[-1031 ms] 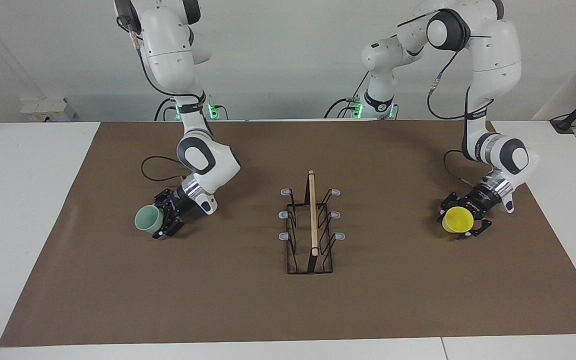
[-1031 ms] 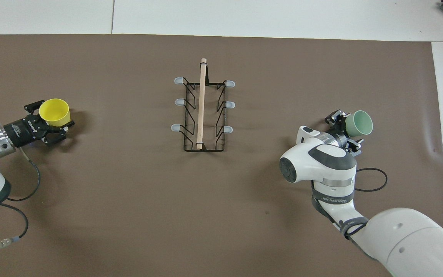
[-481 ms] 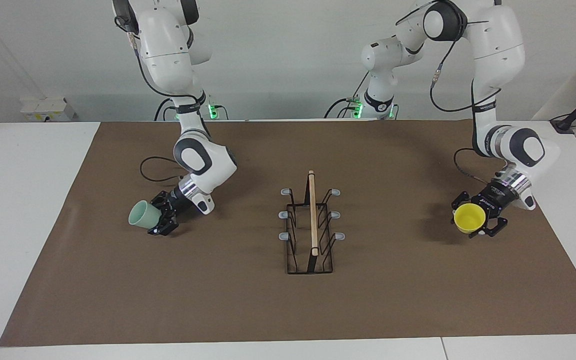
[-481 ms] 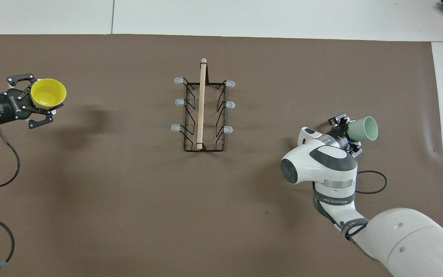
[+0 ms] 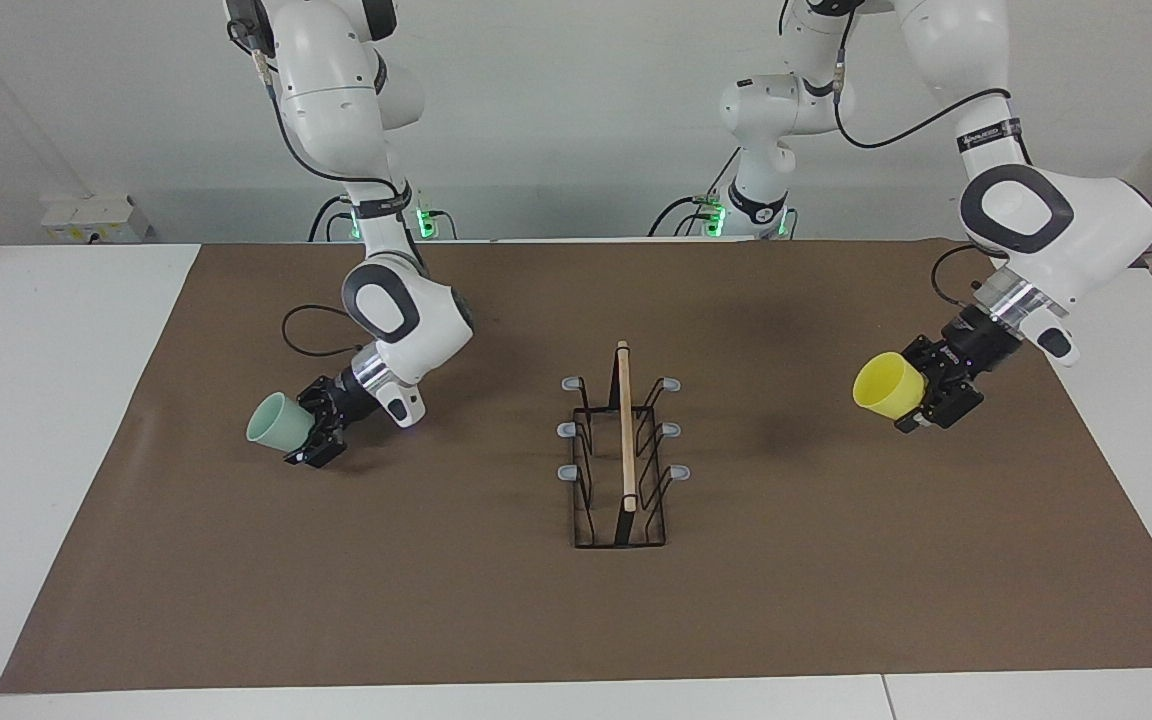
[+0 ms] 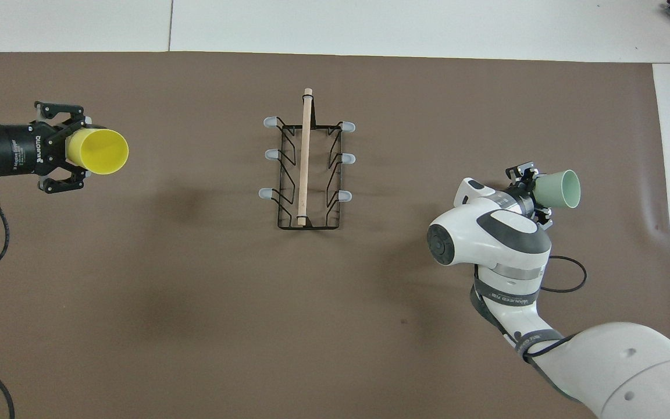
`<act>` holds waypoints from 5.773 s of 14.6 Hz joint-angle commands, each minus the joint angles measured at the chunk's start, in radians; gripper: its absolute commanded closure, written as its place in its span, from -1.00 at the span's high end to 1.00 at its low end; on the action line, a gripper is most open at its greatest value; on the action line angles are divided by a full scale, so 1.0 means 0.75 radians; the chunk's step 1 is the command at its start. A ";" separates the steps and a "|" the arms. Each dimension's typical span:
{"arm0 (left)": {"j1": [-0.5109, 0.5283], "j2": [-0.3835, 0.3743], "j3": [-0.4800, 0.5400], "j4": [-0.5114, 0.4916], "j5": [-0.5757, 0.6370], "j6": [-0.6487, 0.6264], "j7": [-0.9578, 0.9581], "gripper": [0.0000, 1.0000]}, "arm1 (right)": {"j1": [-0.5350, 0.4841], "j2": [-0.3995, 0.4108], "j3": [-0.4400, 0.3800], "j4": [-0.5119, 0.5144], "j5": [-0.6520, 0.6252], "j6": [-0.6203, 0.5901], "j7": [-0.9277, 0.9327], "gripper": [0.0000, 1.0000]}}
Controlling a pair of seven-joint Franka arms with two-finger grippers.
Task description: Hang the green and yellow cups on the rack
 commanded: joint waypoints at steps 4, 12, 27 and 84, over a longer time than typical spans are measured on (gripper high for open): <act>-0.248 -0.089 0.017 -0.030 0.525 0.115 -0.118 -1.00 | -0.087 -0.203 0.013 0.026 0.562 0.163 -0.206 -1.00; -0.590 -0.085 0.015 -0.042 1.370 0.270 -0.805 -1.00 | -0.066 -0.312 0.076 0.073 1.317 0.337 -0.242 -1.00; -0.936 0.017 0.009 -0.110 2.050 0.113 -1.499 -1.00 | -0.140 -0.535 0.075 0.020 2.867 0.380 -1.213 -1.00; -0.083 -0.253 0.003 0.389 0.863 -0.820 1.160 1.00 | 0.257 -0.005 0.081 -0.229 5.347 -0.102 -2.902 1.00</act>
